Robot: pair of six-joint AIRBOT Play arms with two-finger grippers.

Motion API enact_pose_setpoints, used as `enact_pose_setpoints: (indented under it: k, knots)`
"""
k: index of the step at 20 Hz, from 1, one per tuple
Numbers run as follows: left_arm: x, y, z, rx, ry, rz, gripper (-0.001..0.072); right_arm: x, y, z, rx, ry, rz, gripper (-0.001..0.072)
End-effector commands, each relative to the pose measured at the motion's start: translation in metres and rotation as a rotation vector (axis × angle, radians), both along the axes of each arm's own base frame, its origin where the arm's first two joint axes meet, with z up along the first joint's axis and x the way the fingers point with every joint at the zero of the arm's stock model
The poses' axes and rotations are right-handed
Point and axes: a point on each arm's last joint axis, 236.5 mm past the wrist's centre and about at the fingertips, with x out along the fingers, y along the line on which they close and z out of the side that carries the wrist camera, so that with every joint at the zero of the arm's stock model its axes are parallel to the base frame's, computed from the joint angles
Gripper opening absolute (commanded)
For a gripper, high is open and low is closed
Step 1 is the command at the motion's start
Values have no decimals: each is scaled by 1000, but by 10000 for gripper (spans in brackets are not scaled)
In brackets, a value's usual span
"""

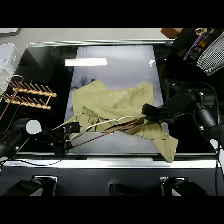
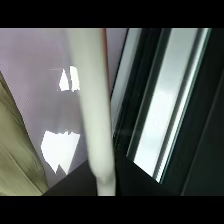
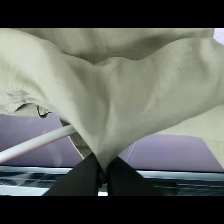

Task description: Fold the clothes and pants, and hang the long-sleeved shirts on hangers.

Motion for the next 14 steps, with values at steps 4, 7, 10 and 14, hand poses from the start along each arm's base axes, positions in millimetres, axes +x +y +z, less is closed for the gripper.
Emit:
enact_pose_setpoints:
  k: [4,7,10,14]
  knots:
    - [-8,-24,-20,21,29,-65,20,-1,4,2,8,-17,50,29]
    - [-9,-37,-30,29,36,-59,20,-1,7,3,18,-15,55,29]
    - [5,-58,-30,2,-34,-52,22,-6,22,8,76,-16,104,29]
    - [24,-78,-33,-9,-57,35,23,-13,35,16,131,-19,152,28]
